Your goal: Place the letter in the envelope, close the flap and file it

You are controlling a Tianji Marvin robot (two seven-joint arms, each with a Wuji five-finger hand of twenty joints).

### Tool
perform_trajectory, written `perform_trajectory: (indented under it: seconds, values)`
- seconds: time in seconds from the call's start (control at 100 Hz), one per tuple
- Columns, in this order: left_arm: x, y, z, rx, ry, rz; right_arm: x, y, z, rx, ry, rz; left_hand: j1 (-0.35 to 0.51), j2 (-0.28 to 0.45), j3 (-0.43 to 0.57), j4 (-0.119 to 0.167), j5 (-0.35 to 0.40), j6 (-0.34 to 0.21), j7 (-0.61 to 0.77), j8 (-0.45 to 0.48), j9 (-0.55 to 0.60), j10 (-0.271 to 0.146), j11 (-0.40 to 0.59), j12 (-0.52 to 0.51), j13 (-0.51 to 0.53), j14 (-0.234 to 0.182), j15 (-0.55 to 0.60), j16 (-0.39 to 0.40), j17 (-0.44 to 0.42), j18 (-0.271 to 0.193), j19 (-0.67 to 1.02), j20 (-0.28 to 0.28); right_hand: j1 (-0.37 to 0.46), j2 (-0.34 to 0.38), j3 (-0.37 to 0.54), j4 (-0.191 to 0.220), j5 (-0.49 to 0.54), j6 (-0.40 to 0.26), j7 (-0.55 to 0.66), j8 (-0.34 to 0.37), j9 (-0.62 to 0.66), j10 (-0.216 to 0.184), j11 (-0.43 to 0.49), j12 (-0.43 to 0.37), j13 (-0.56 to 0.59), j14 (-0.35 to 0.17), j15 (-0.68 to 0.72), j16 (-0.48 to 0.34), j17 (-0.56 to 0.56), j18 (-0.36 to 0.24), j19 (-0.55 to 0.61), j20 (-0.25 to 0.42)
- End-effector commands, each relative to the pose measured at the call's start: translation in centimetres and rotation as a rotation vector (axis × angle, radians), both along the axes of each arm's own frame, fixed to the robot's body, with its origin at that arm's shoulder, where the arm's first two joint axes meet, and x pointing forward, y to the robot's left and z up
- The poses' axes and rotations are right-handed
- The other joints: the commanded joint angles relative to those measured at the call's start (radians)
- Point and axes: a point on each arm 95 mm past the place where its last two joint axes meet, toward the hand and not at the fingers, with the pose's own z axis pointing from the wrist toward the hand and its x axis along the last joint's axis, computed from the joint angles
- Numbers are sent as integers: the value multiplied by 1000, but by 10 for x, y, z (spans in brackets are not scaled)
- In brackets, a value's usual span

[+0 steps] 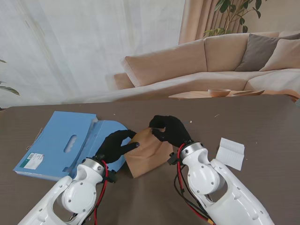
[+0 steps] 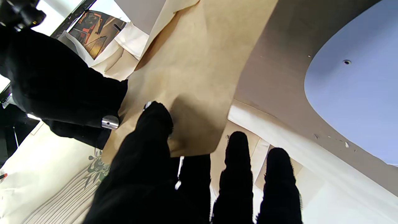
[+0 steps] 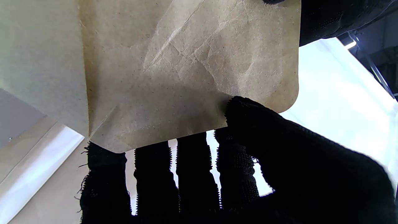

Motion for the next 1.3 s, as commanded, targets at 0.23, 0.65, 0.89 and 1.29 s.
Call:
perform_trajectory:
  seconds: [0.23, 0.65, 0.89, 1.29]
  values:
    - [2, 4, 4, 56, 14, -29, -5, 2, 1, -31, 2, 17, 72, 27, 54, 1, 99, 15, 23, 9, 176, 83, 158, 38, 149, 67, 310, 77, 50, 30, 231, 91, -9, -2, -24, 9, -52, 5, -50, -153, -65, -4, -36, -29, -33, 19, -48, -4, -29, 0, 3, -9]
    - [2, 12, 12, 108, 8, -71, -36, -29, 18, -152, 30, -5, 72, 17, 97, -1, 81, 15, 60, 77, 210, 112, 299, 107, 234, 101, 505, 135, 12, 52, 770, -93, -242, 97, -262, 43, -361, 39, -541, -231, -440, -43, -217, -185, -322, -18, -356, -110, -226, -27, -247, -35]
    - [-1, 17, 19, 93, -4, -71, -56, -78, 17, -277, 56, -158, 72, 18, 91, -3, 84, 25, 55, 74, 218, 117, 299, 104, 246, 99, 514, 135, 18, 60, 792, -101, -211, 122, -285, 56, -375, -7, -523, -233, -438, -93, -261, -211, -329, -35, -389, -123, -234, -32, -278, -33]
    - [-6, 17, 22, 52, 6, -60, -61, -158, -20, -551, 211, -345, 72, 44, 94, -7, 14, 54, 112, 144, 179, 109, 362, 127, 221, 90, 540, 155, -2, 51, 813, -110, -189, 127, -144, 197, -421, -31, -491, -223, -476, -118, -267, -219, -363, -55, -407, -133, -252, -45, -307, -27]
